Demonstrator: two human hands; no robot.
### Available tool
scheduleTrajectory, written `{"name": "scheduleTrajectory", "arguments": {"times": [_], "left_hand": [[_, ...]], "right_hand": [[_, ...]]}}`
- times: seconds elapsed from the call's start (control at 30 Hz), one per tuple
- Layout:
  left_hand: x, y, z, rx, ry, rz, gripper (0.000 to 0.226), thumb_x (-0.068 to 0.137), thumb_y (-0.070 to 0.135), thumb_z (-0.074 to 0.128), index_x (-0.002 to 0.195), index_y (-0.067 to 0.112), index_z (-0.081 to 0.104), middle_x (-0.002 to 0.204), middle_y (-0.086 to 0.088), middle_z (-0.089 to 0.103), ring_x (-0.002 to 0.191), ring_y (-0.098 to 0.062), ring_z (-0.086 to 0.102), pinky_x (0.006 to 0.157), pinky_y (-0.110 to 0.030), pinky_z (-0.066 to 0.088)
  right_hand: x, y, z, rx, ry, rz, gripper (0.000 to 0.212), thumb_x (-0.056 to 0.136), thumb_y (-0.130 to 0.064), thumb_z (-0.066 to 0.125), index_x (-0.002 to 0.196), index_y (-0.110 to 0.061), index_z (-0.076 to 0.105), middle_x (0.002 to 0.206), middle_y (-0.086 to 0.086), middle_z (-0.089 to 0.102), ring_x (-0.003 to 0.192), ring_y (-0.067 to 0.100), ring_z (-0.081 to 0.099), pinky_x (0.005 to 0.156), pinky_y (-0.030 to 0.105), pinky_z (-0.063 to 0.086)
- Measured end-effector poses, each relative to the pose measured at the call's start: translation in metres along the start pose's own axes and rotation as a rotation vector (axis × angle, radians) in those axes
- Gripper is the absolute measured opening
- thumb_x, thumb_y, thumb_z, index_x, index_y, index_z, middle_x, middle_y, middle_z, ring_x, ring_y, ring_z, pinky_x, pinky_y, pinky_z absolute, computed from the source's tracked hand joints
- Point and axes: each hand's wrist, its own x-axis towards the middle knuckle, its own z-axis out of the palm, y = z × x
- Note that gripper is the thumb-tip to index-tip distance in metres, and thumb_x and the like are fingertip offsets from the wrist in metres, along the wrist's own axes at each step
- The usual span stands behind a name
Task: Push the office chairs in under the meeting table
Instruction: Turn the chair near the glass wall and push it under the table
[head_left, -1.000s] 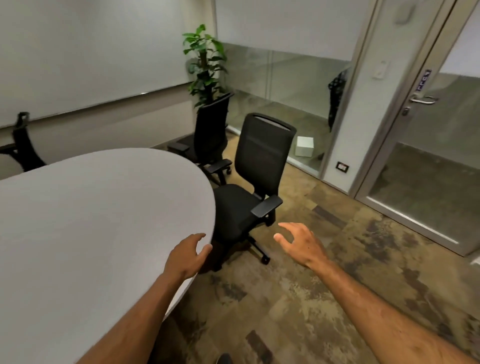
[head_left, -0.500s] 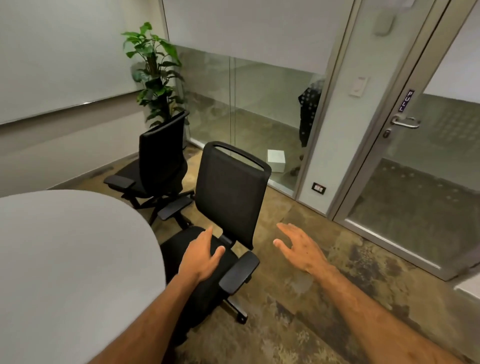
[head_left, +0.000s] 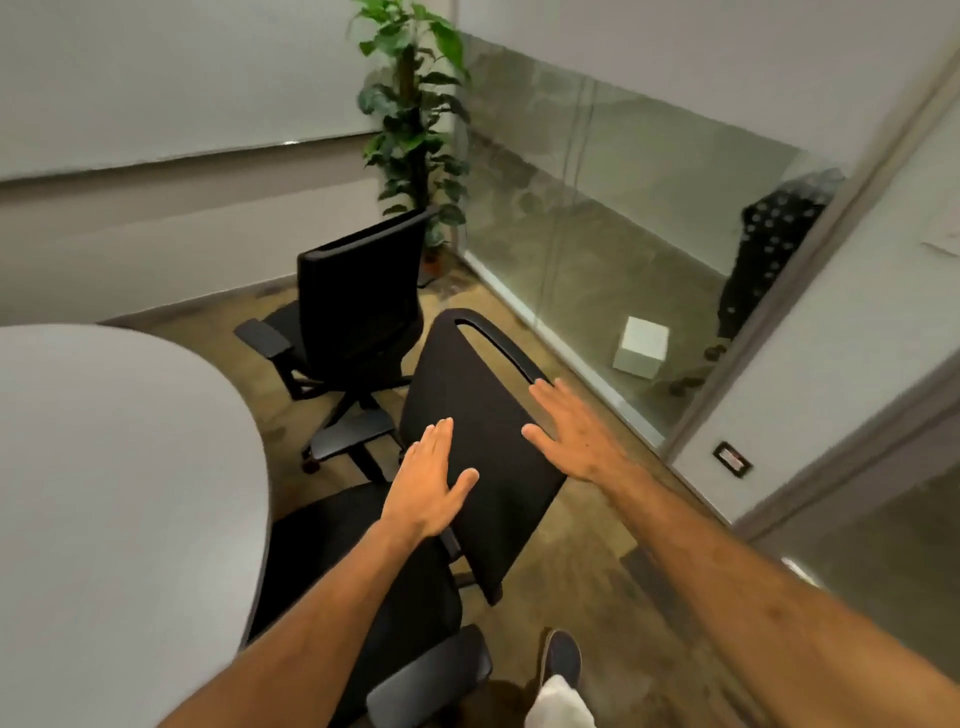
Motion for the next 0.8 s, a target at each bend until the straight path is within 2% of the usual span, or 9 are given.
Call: {"name": "scheduleTrajectory", "arguments": {"times": [0.1, 0.17, 0.23, 0.3, 0.33, 0.47, 0.6, 0.7, 0.8], "left_hand": [[0.039, 0.024, 0.015, 0.001, 0.037, -0.102, 0.079, 0.1, 0.051, 0.046, 0.16, 0.018, 0.008, 0.167, -0.002, 0.015, 0.153, -0.019, 0.007, 0.123, -0.036, 0.009], [0.062, 0.043, 0.023, 0.01, 0.048, -0.15, 0.078, 0.101, 0.052, 0.044, 0.16, 0.017, 0.007, 0.167, -0.002, 0.014, 0.153, -0.019, 0.007, 0.123, -0.036, 0.01], [0.078, 0.057, 0.03, 0.015, 0.051, -0.195, 0.077, 0.101, 0.052, 0.043, 0.16, 0.017, 0.007, 0.167, -0.002, 0.013, 0.153, -0.019, 0.007, 0.124, -0.037, 0.01], [0.091, 0.068, 0.037, 0.015, 0.045, -0.23, 0.077, 0.101, 0.053, 0.042, 0.16, 0.017, 0.007, 0.167, -0.002, 0.014, 0.153, -0.018, 0.007, 0.124, -0.037, 0.01], [0.098, 0.075, 0.042, 0.018, 0.069, -0.261, 0.077, 0.101, 0.053, 0.042, 0.16, 0.017, 0.008, 0.167, -0.002, 0.016, 0.153, -0.019, 0.008, 0.124, -0.037, 0.011], [0.102, 0.088, 0.06, 0.001, 0.13, -0.337, 0.076, 0.1, 0.052, 0.043, 0.159, 0.013, 0.015, 0.165, -0.007, 0.022, 0.153, -0.021, 0.013, 0.123, -0.036, 0.014], [0.096, 0.1, 0.079, -0.038, 0.163, -0.438, 0.077, 0.098, 0.051, 0.046, 0.158, 0.013, 0.018, 0.164, -0.008, 0.025, 0.152, -0.022, 0.015, 0.122, -0.035, 0.017], [0.087, 0.113, 0.097, -0.092, 0.175, -0.518, 0.076, 0.098, 0.047, 0.049, 0.158, 0.011, 0.018, 0.164, -0.008, 0.026, 0.152, -0.023, 0.017, 0.121, -0.034, 0.017], [0.069, 0.13, 0.117, -0.123, 0.194, -0.614, 0.072, 0.098, 0.045, 0.049, 0.157, 0.012, 0.023, 0.161, -0.008, 0.033, 0.147, -0.023, 0.028, 0.119, -0.034, 0.024]], "right_hand": [[0.067, 0.031, -0.015, -0.024, -0.07, -0.078, 0.069, 0.102, -0.048, 0.047, 0.159, -0.016, 0.024, 0.169, 0.001, 0.015, 0.156, 0.017, 0.003, 0.124, 0.034, 0.005], [0.102, 0.043, -0.024, 0.011, -0.152, -0.05, 0.067, 0.104, -0.043, 0.045, 0.159, -0.012, 0.022, 0.169, 0.005, 0.015, 0.156, 0.02, 0.007, 0.124, 0.034, 0.007], [0.125, 0.052, -0.025, 0.076, -0.225, -0.008, 0.061, 0.105, -0.035, 0.045, 0.156, -0.006, 0.028, 0.165, 0.011, 0.027, 0.153, 0.027, 0.022, 0.122, 0.037, 0.018], [0.137, 0.06, -0.021, 0.099, -0.253, -0.021, 0.053, 0.102, -0.03, 0.044, 0.149, -0.006, 0.039, 0.155, 0.014, 0.042, 0.144, 0.033, 0.039, 0.118, 0.042, 0.032], [0.145, 0.065, -0.016, 0.088, -0.282, -0.075, 0.05, 0.101, -0.024, 0.044, 0.148, -0.006, 0.041, 0.154, 0.014, 0.044, 0.143, 0.034, 0.041, 0.116, 0.043, 0.035], [0.14, 0.063, 0.01, 0.052, -0.306, -0.275, 0.051, 0.1, 0.001, 0.04, 0.15, -0.008, 0.044, 0.158, 0.011, 0.041, 0.15, 0.027, 0.031, 0.122, 0.045, 0.019], [0.131, 0.067, 0.026, 0.167, -0.196, -0.225, 0.058, 0.095, 0.005, 0.041, 0.149, -0.017, 0.048, 0.156, 0.01, 0.045, 0.146, 0.031, 0.037, 0.124, 0.043, 0.015], [0.134, 0.084, 0.029, 0.18, -0.252, -0.25, 0.06, 0.095, 0.003, 0.04, 0.149, -0.023, 0.048, 0.158, 0.003, 0.042, 0.149, 0.035, 0.033, 0.123, 0.048, 0.023], [0.122, 0.085, 0.027, 0.157, -0.266, -0.355, 0.062, 0.093, 0.007, 0.043, 0.15, -0.016, 0.046, 0.159, 0.004, 0.041, 0.15, 0.026, 0.031, 0.126, 0.043, 0.013]]}}
